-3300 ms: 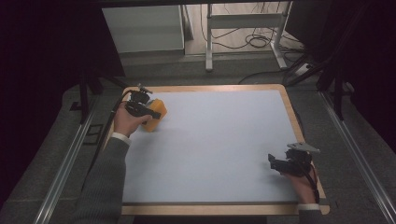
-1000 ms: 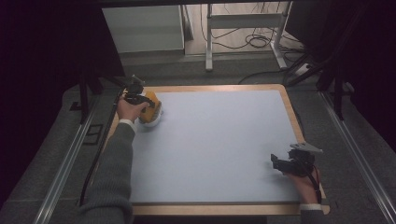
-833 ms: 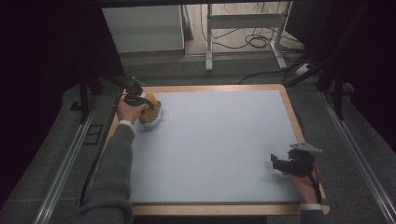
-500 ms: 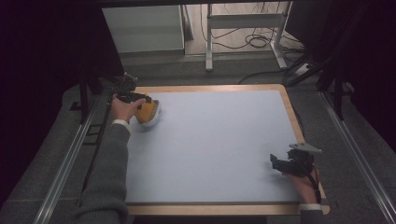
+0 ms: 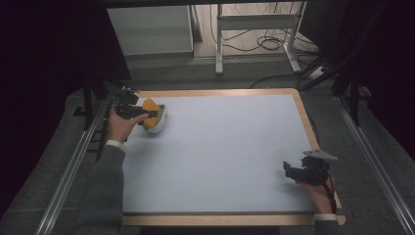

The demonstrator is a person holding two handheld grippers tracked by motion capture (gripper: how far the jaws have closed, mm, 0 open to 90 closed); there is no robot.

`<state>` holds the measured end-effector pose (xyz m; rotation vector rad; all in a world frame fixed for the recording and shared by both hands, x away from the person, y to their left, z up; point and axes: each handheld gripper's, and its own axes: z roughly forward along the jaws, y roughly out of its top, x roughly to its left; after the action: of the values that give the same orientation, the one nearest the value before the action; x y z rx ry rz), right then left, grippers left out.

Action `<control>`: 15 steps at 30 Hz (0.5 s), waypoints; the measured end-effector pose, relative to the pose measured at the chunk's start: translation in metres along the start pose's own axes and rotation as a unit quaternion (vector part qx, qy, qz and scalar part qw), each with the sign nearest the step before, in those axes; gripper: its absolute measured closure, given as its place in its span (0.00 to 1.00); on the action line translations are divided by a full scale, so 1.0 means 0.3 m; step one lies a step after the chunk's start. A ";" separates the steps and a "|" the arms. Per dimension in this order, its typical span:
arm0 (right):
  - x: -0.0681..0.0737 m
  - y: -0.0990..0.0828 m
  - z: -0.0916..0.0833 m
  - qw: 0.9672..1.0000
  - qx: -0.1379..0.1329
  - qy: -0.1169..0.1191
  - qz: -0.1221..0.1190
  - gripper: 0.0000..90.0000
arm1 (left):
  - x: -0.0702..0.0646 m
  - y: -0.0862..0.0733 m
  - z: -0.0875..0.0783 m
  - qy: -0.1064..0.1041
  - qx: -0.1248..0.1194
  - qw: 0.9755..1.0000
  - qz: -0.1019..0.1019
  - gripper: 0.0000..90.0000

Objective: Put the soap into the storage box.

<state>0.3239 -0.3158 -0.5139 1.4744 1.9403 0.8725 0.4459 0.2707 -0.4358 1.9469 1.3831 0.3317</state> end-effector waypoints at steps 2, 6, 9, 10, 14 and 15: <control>0.001 0.000 0.001 1.000 0.001 0.000 0.000 0.06 | -0.017 -0.023 -0.014 -0.014 -0.007 1.000 0.009 0.28; 0.004 0.000 0.000 1.000 0.001 0.000 -0.002 0.06 | -0.054 -0.067 -0.036 -0.028 -0.017 0.999 0.026 0.28; 0.007 0.001 -0.001 1.000 0.000 0.002 -0.001 0.06 | -0.082 -0.100 -0.052 -0.037 -0.021 0.998 0.037 0.28; 0.007 0.000 -0.001 1.000 0.000 0.001 -0.001 0.06 | -0.093 -0.116 -0.058 -0.041 -0.025 0.998 0.039 0.28; 0.009 0.000 -0.002 1.000 0.001 0.001 -0.003 0.06 | -0.121 -0.172 -0.060 -0.056 -0.026 0.997 0.042 0.28; 0.009 0.000 -0.002 1.000 0.000 0.001 -0.004 0.06 | -0.131 -0.194 -0.057 -0.061 -0.028 0.997 0.042 0.28</control>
<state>0.3230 -0.3134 -0.5136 1.4658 1.9476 0.8708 0.3790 0.2521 -0.4557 1.9498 1.2047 0.2821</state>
